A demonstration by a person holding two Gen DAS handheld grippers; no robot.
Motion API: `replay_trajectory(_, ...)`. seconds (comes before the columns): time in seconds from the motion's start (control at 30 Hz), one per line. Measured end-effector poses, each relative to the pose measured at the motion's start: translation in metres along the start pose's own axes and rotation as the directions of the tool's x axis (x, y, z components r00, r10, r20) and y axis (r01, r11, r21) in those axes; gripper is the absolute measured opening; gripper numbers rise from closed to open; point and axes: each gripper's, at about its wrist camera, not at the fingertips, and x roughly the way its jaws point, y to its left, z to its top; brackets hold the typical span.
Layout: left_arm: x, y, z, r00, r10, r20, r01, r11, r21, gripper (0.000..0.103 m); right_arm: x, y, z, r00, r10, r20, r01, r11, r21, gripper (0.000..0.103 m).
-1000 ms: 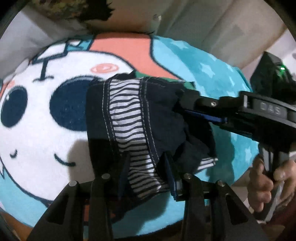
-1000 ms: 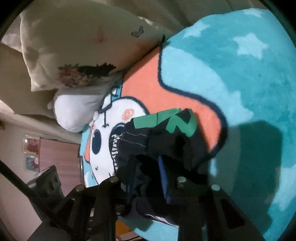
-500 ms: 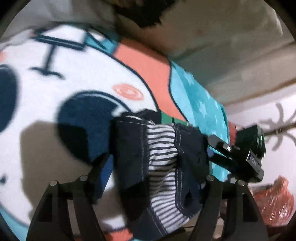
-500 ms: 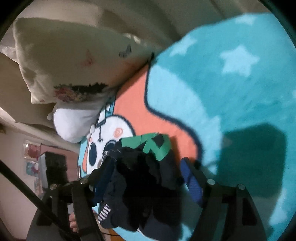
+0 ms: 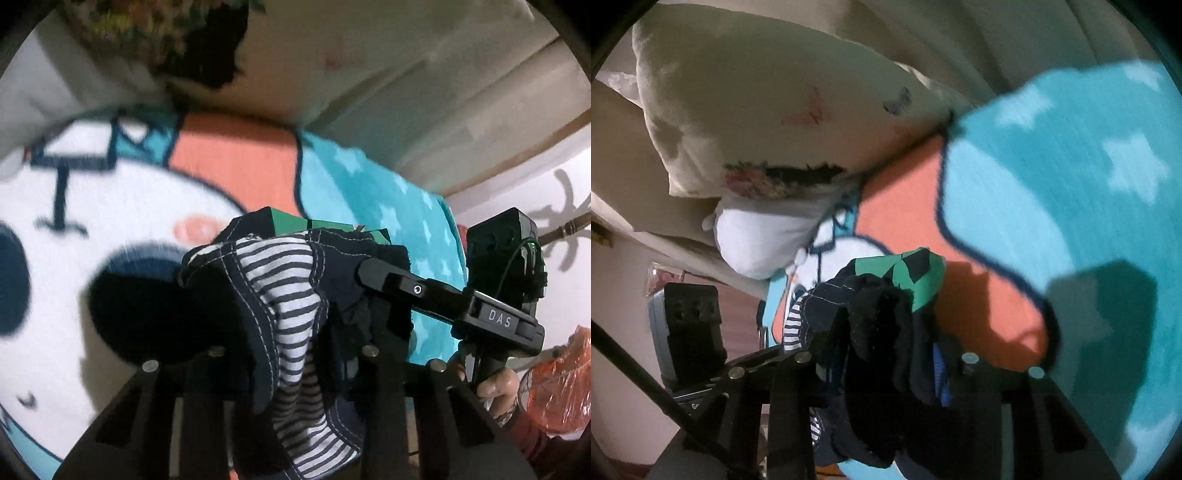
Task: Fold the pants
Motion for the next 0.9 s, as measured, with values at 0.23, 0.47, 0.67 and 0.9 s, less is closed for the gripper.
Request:
replay_trajectory(0.23, 0.008, 0.016, 0.04, 0.995, 0.096, 0.021, -0.097, 0.995, 0.01, 0.032, 0.03, 0.014, 0.042, 0.998, -0.059, 0.007, 0.059, 0.996, -0.061, 0.043)
replay_trajectory(0.47, 0.033, 0.033, 0.047, 0.975, 0.221, -0.002, -0.221, 0.975, -0.007, 0.064, 0.057, -0.008, 0.051, 0.988, -0.153, -0.016, 0.153, 0.988, -0.024, 0.064)
replay_trajectory(0.67, -0.015, 0.026, 0.035, 0.962, 0.265, 0.063, -0.265, 0.964, -0.014, 0.064, 0.018, 0.02, 0.044, 0.971, -0.219, 0.093, 0.227, 0.97, -0.086, 0.063)
replay_trajectory(0.9, -0.022, 0.024, -0.001, 0.951, 0.301, 0.066, -0.3, 0.953, -0.034, 0.064, -0.002, 0.052, 0.01, 0.992, -0.08, 0.096, 0.091, 0.989, -0.117, 0.04)
